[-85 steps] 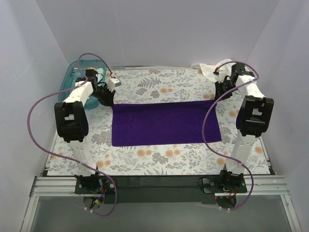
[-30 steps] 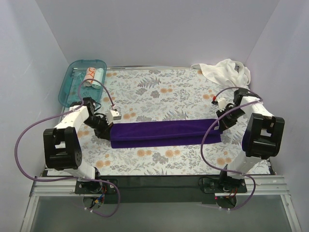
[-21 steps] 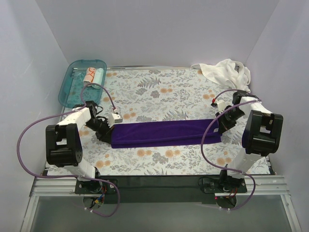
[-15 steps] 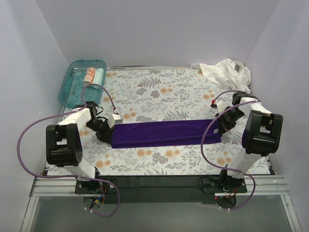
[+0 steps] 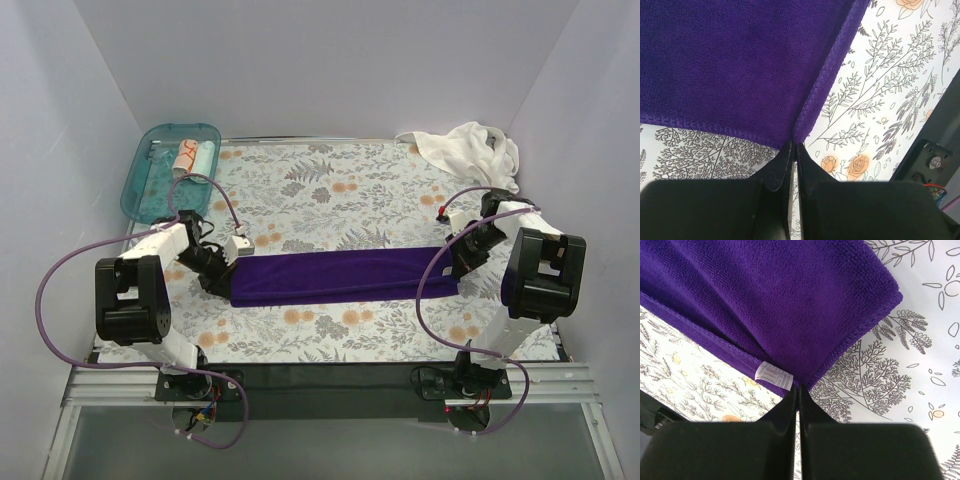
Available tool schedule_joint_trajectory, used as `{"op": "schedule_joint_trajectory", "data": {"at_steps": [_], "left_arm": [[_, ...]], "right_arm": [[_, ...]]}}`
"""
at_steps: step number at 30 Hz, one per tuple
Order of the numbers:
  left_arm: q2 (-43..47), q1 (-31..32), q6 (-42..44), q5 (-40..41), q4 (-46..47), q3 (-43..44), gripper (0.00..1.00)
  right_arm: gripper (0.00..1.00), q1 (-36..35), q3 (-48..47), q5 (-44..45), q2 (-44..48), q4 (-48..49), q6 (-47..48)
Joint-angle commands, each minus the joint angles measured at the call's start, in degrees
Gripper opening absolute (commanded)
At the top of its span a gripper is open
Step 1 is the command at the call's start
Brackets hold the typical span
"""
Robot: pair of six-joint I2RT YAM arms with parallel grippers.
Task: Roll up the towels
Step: Fold the towel
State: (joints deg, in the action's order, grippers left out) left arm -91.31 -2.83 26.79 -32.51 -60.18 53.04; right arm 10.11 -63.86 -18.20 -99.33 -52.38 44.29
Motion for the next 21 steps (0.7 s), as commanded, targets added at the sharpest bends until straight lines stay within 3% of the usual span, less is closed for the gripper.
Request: {"op": "schedule_joint_trajectory", "data": {"at_steps": [1, 11, 12, 13, 14, 16, 17, 21], "left_arm": [[1.39, 0.19, 1.34, -0.8, -1.42, 2.16, 0.0], [2.8, 0.19, 3.62, -1.85, -4.94, 3.74, 0.0], [2.71, 0.19, 3.89, -1.94, -5.12, 3.39, 0.0], [2.71, 0.19, 4.76, -2.03, -5.64, 3.22, 0.03], [2.71, 0.19, 5.38, -2.2, -5.99, 2.95, 0.15], [2.98, 0.19, 7.65, -2.9, -7.83, 2.69, 0.22], [3.85, 0.19, 8.28, -3.26, -8.28, 2.69, 0.28], [5.7, 0.19, 10.39, -5.01, -10.83, 4.18, 0.35]], "right_arm": [[0.01, 0.53, -1.1, 0.62, 2.03, -0.18, 1.41], [0.01, 0.53, -0.49, 0.62, 4.14, -0.71, 3.34], [0.07, 0.53, -0.13, 0.79, 4.23, -0.79, 3.69], [0.21, 0.53, 0.39, 0.79, 4.58, -0.79, 4.04], [0.29, 0.53, 0.75, 0.79, 5.19, -0.88, 4.83], [0.43, 0.53, 1.54, 0.44, 6.34, -1.32, 5.62], [0.46, 0.53, 1.63, 0.35, 7.73, -1.58, 6.24], [0.52, 0.61, -0.04, -0.87, 10.91, -3.6, 7.38]]}}
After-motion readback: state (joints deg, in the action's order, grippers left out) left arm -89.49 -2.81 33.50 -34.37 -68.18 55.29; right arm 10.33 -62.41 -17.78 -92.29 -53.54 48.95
